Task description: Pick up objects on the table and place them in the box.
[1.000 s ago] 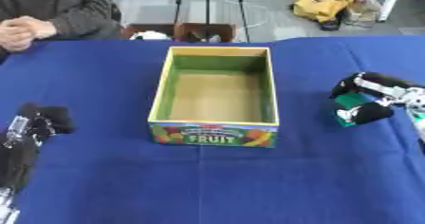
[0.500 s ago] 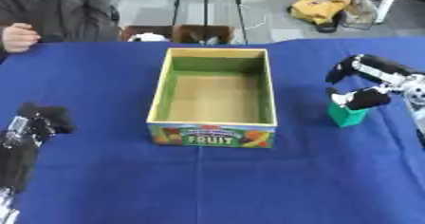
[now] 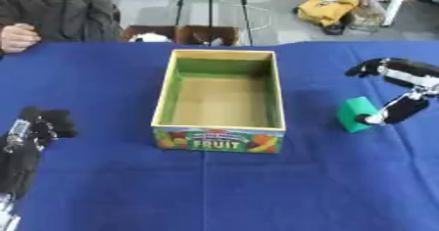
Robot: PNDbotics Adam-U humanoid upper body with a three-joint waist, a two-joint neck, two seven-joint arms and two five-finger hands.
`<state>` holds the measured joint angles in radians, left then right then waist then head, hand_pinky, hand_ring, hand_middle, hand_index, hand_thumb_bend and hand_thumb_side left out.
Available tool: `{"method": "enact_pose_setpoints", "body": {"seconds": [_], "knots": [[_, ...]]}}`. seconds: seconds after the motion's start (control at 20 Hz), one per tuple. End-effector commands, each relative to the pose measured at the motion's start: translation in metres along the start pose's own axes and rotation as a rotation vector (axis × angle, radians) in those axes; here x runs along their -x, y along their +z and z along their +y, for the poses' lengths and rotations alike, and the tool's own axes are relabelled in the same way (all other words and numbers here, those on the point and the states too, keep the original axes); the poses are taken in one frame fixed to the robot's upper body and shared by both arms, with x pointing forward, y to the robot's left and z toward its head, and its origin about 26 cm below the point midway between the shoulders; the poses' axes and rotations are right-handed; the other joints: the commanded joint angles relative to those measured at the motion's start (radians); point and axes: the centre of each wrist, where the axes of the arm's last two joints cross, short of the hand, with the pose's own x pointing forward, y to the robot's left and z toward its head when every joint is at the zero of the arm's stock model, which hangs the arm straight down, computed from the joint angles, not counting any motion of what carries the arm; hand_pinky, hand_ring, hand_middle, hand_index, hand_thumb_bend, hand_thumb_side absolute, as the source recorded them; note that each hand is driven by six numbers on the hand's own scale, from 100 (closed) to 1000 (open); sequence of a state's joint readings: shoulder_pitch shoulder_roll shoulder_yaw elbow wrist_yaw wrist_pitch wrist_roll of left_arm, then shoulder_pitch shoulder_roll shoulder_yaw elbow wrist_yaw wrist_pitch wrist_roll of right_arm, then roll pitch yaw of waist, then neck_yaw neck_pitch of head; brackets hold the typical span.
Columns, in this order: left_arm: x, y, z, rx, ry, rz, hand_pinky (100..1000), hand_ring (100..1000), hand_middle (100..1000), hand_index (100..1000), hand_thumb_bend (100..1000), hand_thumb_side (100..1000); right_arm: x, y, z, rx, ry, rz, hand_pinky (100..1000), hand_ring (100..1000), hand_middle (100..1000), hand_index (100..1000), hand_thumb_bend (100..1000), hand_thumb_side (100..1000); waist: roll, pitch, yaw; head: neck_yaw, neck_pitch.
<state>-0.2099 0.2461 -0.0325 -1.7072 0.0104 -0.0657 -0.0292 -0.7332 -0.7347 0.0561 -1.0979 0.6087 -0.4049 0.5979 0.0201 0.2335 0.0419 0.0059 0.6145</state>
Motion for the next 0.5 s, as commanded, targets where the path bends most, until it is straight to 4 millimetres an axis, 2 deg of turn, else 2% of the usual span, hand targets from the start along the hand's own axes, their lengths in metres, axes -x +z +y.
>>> {"method": "enact_pose_setpoints", "body": {"seconds": [0.05,0.2,0.25,0.5], "knots": [[-0.006,-0.003,0.007,-0.003,-0.025,-0.019,687,599,562,720,399,1000,0.007,0.022,-0.026,-0.006,0.047,0.040,924,897,856,903,355,100,-0.007,-0.015,-0.001,0.002,-0.009],[-0.006,-0.003,0.006,-0.001,-0.024,-0.020,687,599,562,720,398,1000,0.011,0.023,-0.021,-0.040,0.032,0.071,919,894,844,891,290,100,-0.008,-0.014,0.004,0.001,-0.011],[-0.006,-0.003,0.006,-0.001,-0.024,-0.021,687,599,562,720,398,1000,0.012,0.021,-0.019,-0.048,0.026,0.077,916,889,834,881,238,100,-0.006,-0.014,0.006,0.001,-0.011],[-0.007,-0.003,0.006,0.000,-0.023,-0.024,687,598,562,719,397,1000,0.013,0.013,-0.006,-0.068,0.016,0.089,910,881,819,870,179,100,-0.001,-0.012,0.015,-0.004,-0.012]]}}
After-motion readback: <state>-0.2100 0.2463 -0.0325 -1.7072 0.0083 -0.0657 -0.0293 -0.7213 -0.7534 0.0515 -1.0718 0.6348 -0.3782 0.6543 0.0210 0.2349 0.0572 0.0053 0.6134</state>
